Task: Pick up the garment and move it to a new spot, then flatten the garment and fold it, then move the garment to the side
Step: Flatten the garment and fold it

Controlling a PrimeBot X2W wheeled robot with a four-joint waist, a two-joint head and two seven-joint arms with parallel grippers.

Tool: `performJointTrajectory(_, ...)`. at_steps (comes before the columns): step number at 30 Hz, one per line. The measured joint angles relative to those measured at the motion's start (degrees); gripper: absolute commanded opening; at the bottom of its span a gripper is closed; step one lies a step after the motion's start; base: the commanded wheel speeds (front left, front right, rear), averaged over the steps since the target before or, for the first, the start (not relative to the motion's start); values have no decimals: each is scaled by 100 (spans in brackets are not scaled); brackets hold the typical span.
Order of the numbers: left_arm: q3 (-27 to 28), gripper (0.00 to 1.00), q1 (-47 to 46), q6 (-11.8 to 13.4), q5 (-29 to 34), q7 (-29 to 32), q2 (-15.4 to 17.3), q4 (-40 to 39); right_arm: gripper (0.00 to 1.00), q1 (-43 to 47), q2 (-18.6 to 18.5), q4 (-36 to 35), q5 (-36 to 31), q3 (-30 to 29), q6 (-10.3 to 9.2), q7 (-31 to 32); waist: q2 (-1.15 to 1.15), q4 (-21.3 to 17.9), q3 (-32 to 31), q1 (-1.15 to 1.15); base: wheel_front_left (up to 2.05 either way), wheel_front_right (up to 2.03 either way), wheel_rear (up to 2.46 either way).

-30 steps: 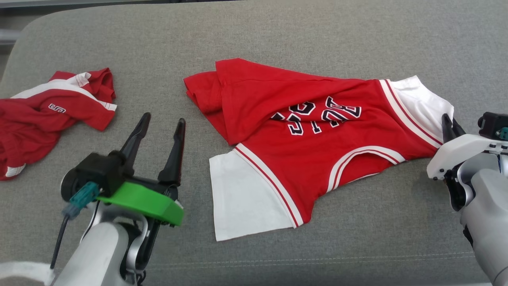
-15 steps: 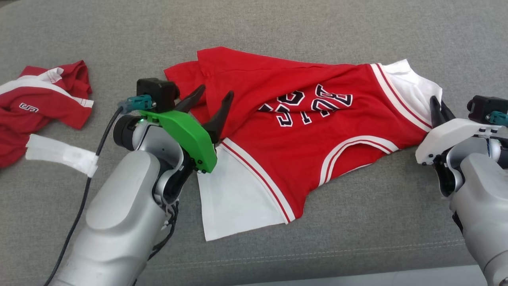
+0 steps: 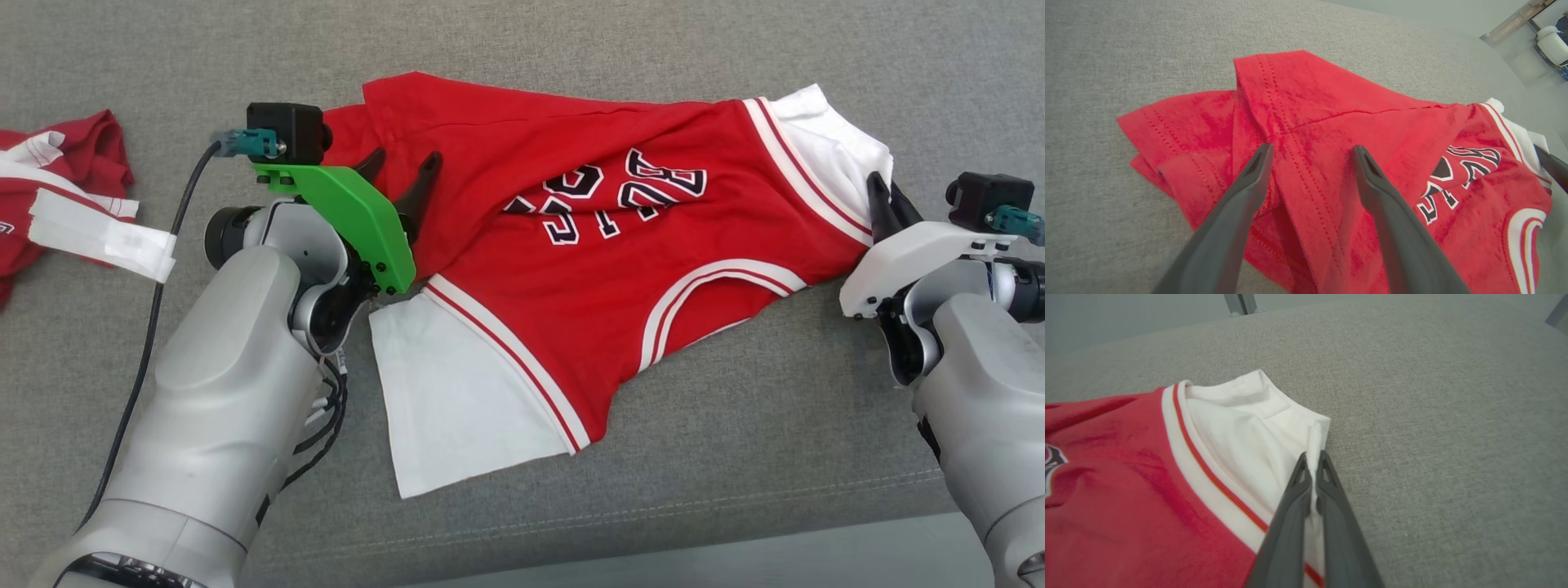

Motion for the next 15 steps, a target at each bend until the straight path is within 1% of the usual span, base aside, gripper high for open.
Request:
performJointTrajectory(8, -194, 100, -302, 0, -365, -87, 57, 454, 0, -31, 18, -27, 1, 16, 0, 0, 0, -89, 97, 0, 0, 0, 0)
performJointTrajectory(15, -419, 100, -447, 0, -610, -214, 98, 614, 0, -50, 23, -37, 1, 23, 0, 0, 0, -114, 141, 0, 0, 0, 0)
